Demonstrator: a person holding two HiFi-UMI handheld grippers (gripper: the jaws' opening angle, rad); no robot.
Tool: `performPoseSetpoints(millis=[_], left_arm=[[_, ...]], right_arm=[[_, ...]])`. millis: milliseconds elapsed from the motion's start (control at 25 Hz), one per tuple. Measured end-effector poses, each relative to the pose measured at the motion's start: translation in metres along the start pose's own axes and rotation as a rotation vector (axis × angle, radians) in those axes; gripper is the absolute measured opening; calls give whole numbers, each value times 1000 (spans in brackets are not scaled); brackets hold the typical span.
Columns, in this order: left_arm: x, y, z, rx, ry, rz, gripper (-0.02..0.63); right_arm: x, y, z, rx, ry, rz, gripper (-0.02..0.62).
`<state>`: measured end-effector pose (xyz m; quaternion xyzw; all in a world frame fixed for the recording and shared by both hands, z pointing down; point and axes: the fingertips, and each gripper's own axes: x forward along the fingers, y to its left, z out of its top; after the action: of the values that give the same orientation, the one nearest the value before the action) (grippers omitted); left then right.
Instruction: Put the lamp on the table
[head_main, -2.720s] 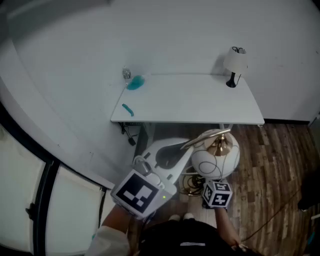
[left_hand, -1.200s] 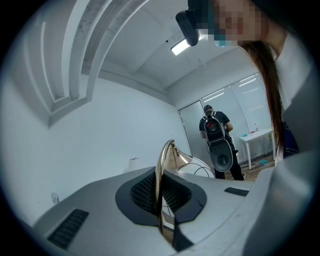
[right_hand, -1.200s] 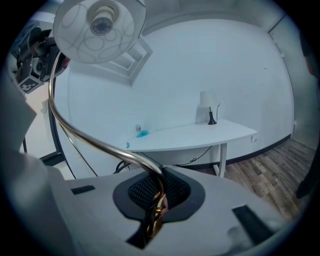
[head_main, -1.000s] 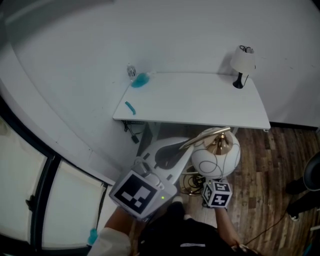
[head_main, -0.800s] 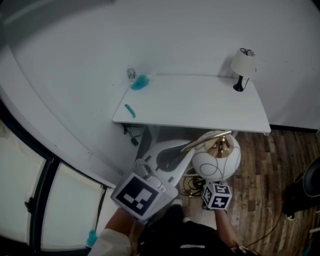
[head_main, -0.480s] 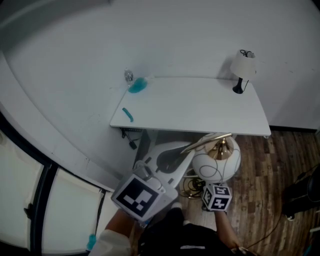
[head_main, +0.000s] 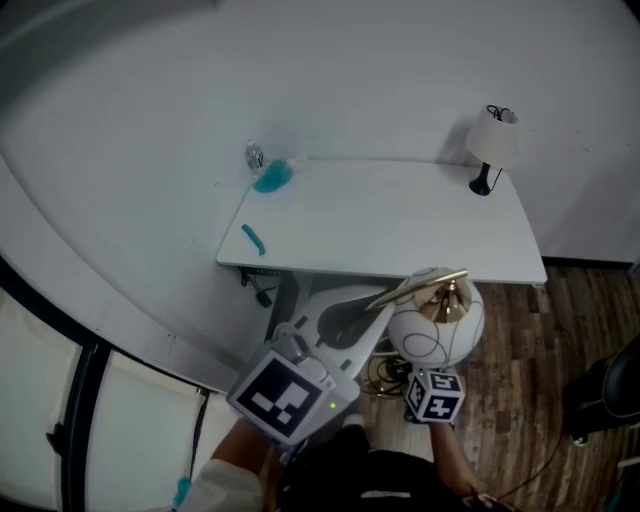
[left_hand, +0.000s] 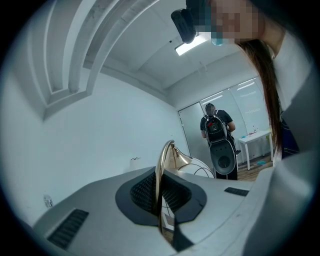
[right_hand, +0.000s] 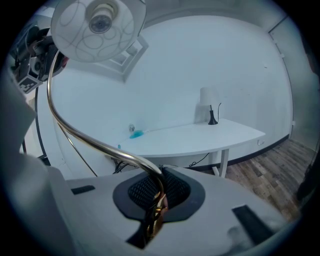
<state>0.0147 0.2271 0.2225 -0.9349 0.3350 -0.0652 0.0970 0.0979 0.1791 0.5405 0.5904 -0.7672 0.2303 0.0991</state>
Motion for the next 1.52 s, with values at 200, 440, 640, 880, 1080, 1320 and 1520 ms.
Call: performPoseSetpoints(millis=[200, 440, 640, 880, 1080, 1320, 1520], left_arm=[[0, 24, -5, 3, -9, -5, 5], [-4, 52, -12, 6, -9, -12, 5], [-7, 77, -19, 2, -19, -26, 5], [-15, 107, -32, -2, -27, -51, 5], [-16, 106, -29, -6, -34, -54, 5], [-15, 108, -29, -21, -42, -58, 5], [-13, 108, -33, -19, -34, -63, 5]], right_arm=[[20, 9, 9, -4, -1, -6, 7], [41, 23, 16, -3, 1, -21, 7], [61, 37, 21, -1, 4, -34, 6], [84, 53, 23, -1, 10, -59, 7], [80, 53, 24, -2, 11, -61, 6], [80, 54, 23, -3, 13, -64, 7], [83, 52, 21, 1, 18, -63, 6]])
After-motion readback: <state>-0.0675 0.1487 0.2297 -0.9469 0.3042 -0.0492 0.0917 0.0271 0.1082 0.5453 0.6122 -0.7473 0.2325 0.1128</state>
